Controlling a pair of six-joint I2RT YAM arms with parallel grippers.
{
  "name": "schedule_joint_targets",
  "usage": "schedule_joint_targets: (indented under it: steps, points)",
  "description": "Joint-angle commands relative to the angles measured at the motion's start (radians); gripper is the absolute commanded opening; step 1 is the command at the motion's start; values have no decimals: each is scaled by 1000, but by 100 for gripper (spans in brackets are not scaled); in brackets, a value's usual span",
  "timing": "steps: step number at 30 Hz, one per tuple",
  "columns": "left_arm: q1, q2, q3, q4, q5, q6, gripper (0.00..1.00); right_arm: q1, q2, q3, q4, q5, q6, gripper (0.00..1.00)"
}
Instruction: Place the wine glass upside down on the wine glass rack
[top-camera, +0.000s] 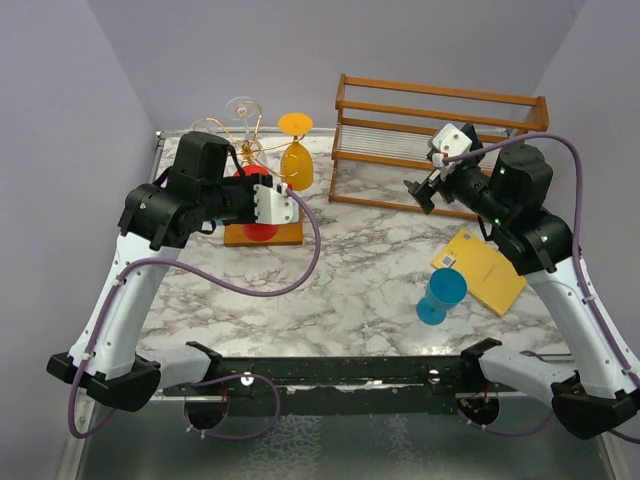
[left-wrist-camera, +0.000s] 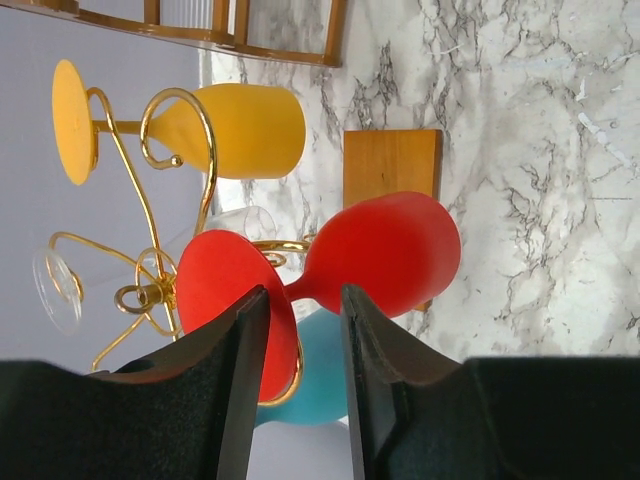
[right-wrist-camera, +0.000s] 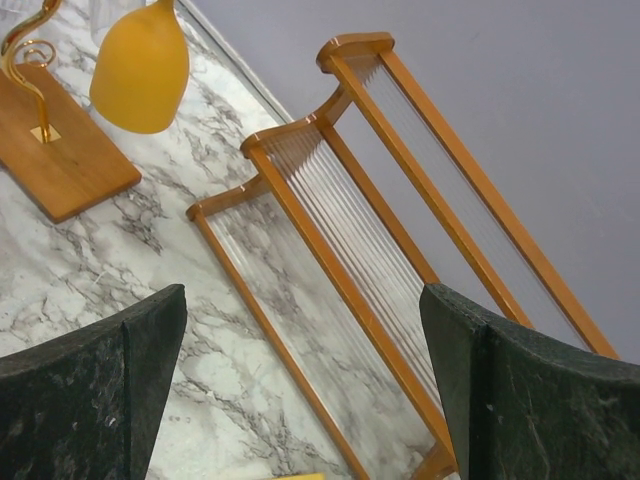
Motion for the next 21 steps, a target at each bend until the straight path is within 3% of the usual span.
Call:
schedule_joint_targets:
  steps: [1, 5, 10, 16, 21]
  points:
    - [-4, -13, 28, -21, 61, 13, 39, -13, -24, -11, 2, 27, -29, 100]
    - [-3, -17, 53, 0, 115, -8, 55, -35, -39, -30, -29, 26, -55, 100]
    - [-3, -7, 97, 71, 176, -114, 66, -102, -55, -38, -101, 17, -80, 100]
    - [-4, 19, 125, 254, 121, -355, 99, -150, -78, -54, -229, -30, -85, 100]
    - [-3, 44, 165, 394, -85, -554, 99, -198, -89, -103, -354, -106, -89, 100]
